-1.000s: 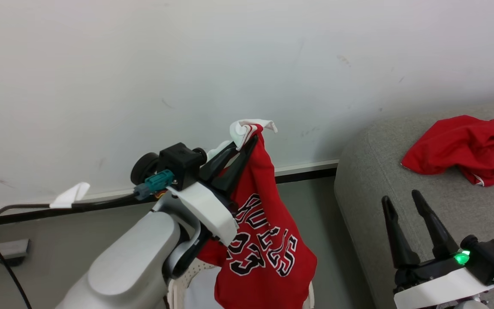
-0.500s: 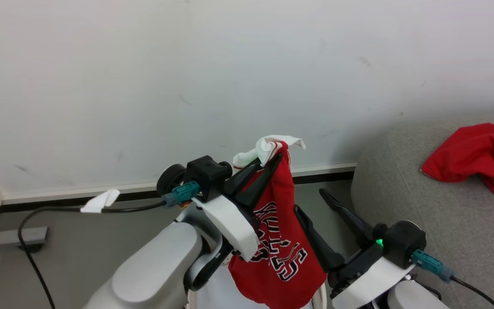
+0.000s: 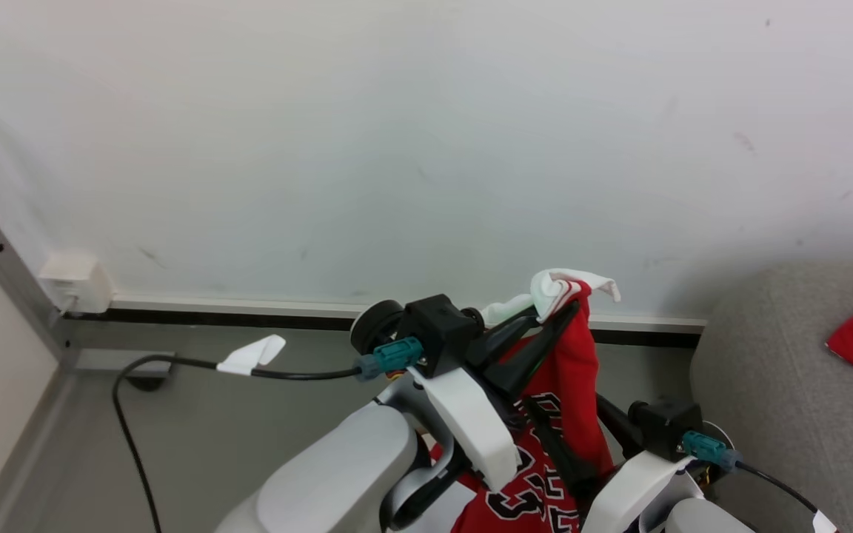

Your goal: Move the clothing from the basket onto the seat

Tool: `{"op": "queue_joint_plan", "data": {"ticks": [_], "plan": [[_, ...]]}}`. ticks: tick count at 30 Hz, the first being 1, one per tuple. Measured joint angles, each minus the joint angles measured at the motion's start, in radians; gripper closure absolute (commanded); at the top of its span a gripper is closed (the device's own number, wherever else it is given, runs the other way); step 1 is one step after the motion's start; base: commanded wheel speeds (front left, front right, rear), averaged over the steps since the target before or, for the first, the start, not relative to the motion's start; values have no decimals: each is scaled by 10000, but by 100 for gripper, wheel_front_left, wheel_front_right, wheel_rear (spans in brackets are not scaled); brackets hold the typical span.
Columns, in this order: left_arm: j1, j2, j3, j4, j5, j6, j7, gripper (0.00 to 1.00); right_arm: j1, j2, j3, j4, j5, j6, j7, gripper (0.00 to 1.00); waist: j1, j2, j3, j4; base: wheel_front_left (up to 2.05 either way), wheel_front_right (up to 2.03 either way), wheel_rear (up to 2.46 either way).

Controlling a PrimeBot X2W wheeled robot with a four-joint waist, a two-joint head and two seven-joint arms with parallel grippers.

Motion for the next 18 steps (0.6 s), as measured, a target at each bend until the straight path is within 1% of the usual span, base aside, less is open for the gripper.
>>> {"op": "queue_joint_plan", "data": {"ticks": [7,8,9,10,13,18], "plan": [[-38,-222,-320,-151,-21,-23,132,100,-34,98,704,1258,876,0,0,0,0,0,-192,873,0,0,0],[-57,-228,-341,-169,21,2,151,100,-94,136,782,1392,1026,0,0,20,0,0,-217,968,0,0,0],[-57,-236,-347,-186,25,10,153,100,-168,174,884,1501,1175,0,-2,61,0,0,-238,1046,0,0,0],[-56,-249,-360,-207,25,10,157,100,-257,209,991,1639,1306,0,0,100,0,0,-258,1115,0,0,0],[-56,-261,-372,-244,23,12,171,100,-416,251,1252,1799,1628,0,2,100,0,0,-300,1246,0,0,0],[-55,-140,-309,-276,-13,77,169,100,-668,238,1304,1735,1891,0,2,100,0,0,-294,1255,0,0,0]]}}
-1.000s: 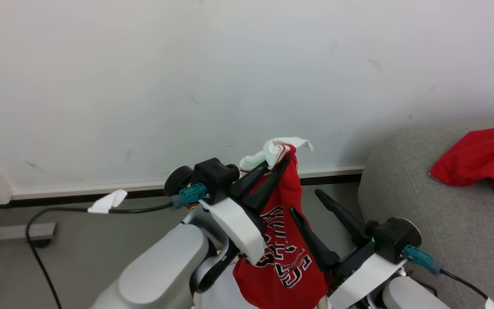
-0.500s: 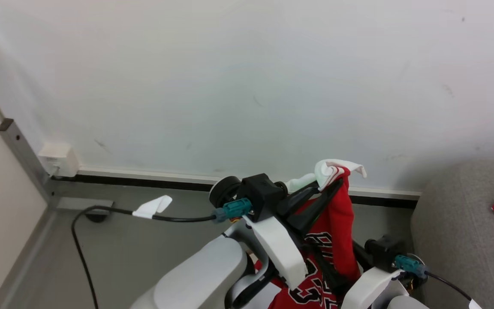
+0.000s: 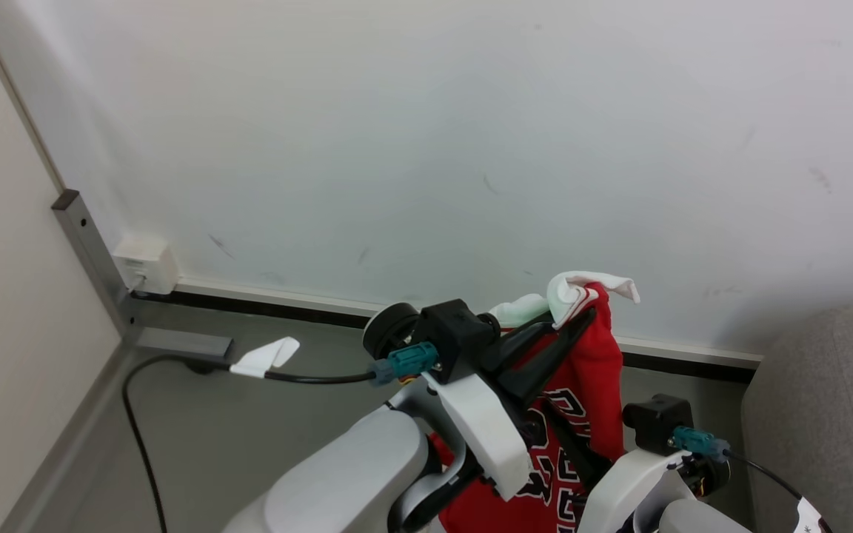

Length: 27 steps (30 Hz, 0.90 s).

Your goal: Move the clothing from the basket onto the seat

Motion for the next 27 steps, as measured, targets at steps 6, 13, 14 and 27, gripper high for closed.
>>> {"op": "queue_joint_plan", "data": {"ticks": [6,13,14,27], "plan": [[22,75,29,10,-121,82,-2,100,-29,-107,-236,-79,69,0,2,100,0,0,43,-117,0,0,0],[345,449,119,219,-242,240,-29,100,-6,-309,-1404,-527,-150,0,4,100,0,0,154,-454,0,0,0],[422,529,104,217,-244,234,-61,100,8,-362,-1528,-598,-270,0,4,100,0,0,173,-540,0,0,0],[1295,895,-113,-117,-376,437,-186,0,227,-675,-4059,-1701,-1149,0,2,100,0,0,404,-2099,0,0,0]]}}
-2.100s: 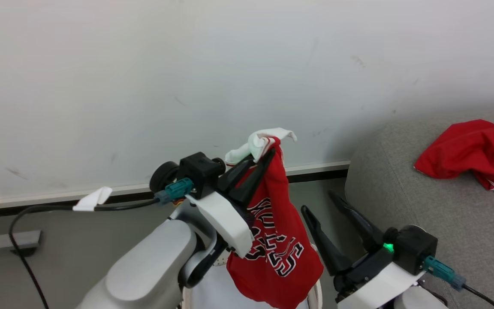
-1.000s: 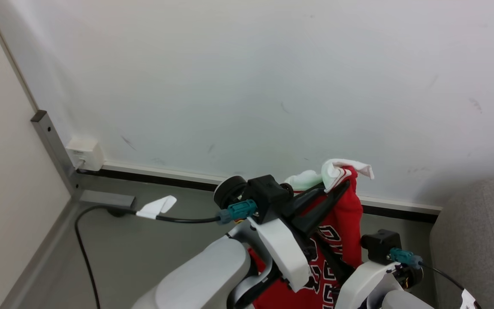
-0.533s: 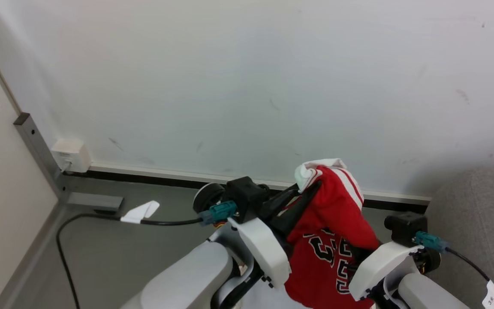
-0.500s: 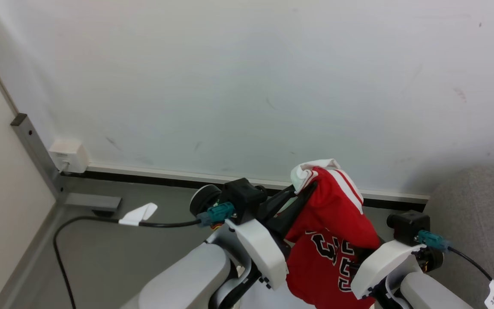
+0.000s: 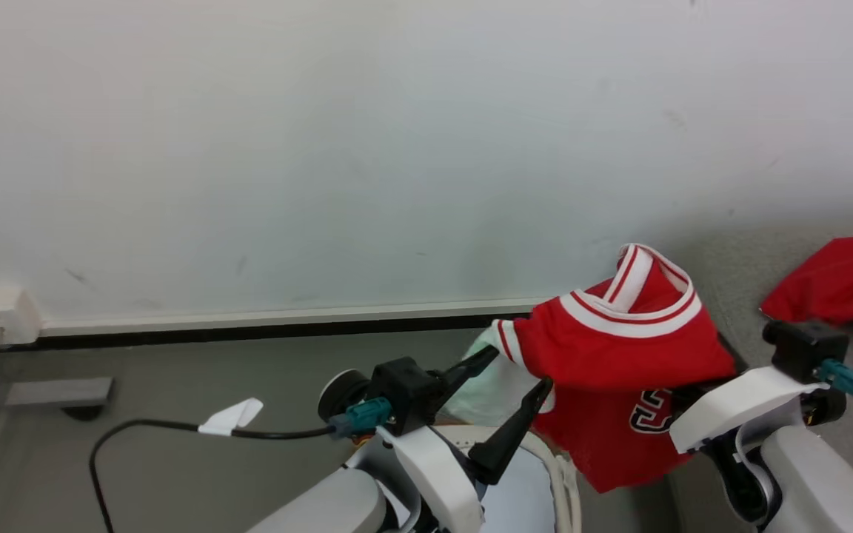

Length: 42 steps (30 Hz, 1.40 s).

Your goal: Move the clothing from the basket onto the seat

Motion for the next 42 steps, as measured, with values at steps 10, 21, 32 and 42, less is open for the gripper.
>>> {"op": "queue_joint_plan", "data": {"ticks": [10,21,32,42], "plan": [[223,0,-113,-48,-19,119,-174,0,168,-679,-986,-719,-968,0,2,100,0,0,239,-1539,0,0,0],[229,44,-132,-6,242,297,-456,0,911,-872,-1718,-1942,-1409,0,174,100,0,0,557,-3333,0,0,0],[315,113,-54,-59,713,290,-792,0,2532,-531,-2807,-3645,-1868,0,464,100,0,0,996,-4127,0,0,0],[261,113,79,-130,901,186,-840,0,2752,-224,-3622,-4610,-2307,0,901,100,0,0,1415,-4137,0,0,0]]}}
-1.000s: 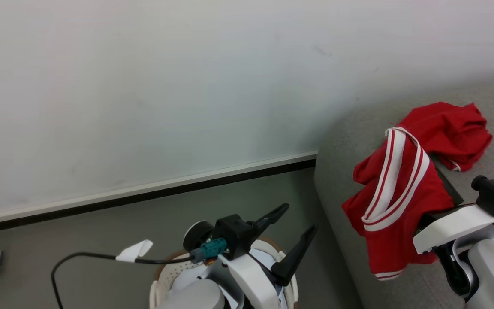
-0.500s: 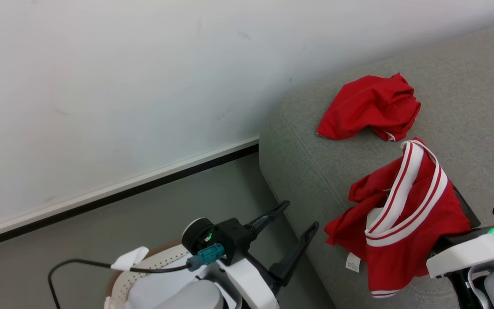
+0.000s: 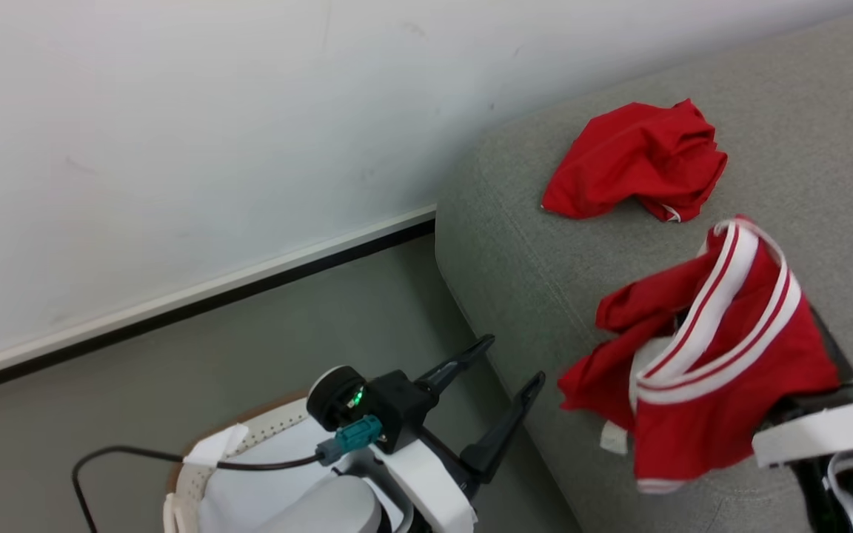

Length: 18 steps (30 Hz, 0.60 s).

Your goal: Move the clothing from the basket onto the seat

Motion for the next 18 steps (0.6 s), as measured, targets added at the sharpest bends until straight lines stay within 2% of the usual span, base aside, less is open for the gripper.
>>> {"op": "queue_joint_plan", "data": {"ticks": [3,7,18], "plan": [[-157,61,-6,-102,102,-42,35,0,-629,-71,-234,-255,-48,0,171,100,0,0,271,48,0,0,0],[-592,226,-15,-268,268,-127,257,0,-1674,-539,-825,-464,-81,0,456,100,1,0,852,177,0,0,0],[-1680,830,94,-1152,633,-270,688,0,-3599,-2098,-3521,-211,449,0,909,100,3,-1,3113,1044,0,0,0]]}}
